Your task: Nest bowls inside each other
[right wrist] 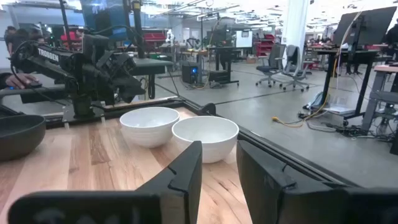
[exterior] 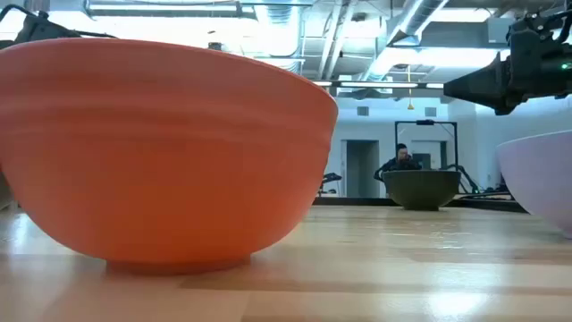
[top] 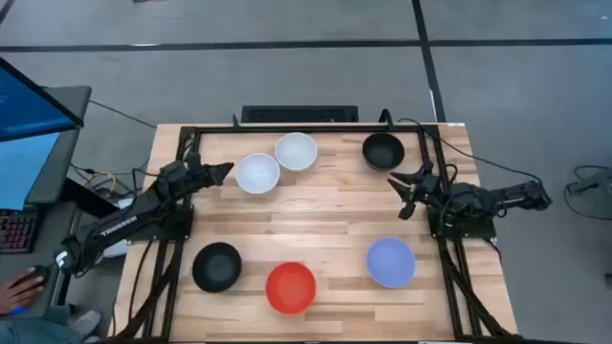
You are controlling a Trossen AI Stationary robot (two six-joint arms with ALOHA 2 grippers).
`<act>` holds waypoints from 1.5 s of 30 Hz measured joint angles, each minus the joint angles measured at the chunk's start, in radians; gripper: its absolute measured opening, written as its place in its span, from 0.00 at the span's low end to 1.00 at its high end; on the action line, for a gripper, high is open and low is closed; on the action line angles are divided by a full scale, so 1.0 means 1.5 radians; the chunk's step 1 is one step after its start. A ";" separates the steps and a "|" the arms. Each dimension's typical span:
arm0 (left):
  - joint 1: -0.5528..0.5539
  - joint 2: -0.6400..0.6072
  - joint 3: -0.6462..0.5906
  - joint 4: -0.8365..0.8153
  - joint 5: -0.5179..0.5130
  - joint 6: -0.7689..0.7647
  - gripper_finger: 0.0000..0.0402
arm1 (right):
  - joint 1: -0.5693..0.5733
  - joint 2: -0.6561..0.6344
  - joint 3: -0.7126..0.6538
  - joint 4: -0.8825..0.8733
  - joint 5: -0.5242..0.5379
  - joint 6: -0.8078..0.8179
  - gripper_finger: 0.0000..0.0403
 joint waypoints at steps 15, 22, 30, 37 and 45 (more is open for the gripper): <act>0.000 0.000 0.000 0.000 -0.001 0.008 0.41 | 0.000 0.000 0.000 0.000 0.000 0.000 0.31; 0.000 0.000 0.000 0.000 -0.001 0.008 0.41 | 0.000 0.000 0.000 0.000 0.000 0.000 0.30; 0.000 0.000 0.000 0.000 -0.001 0.008 0.41 | 0.000 0.000 0.000 0.000 0.000 0.000 0.30; 0.000 0.000 0.000 0.000 -0.001 0.008 0.41 | 0.000 0.000 0.000 0.000 0.000 0.000 0.30; 0.000 -0.001 0.000 0.002 -0.039 0.009 0.41 | 0.000 0.000 0.000 0.000 0.000 0.000 0.31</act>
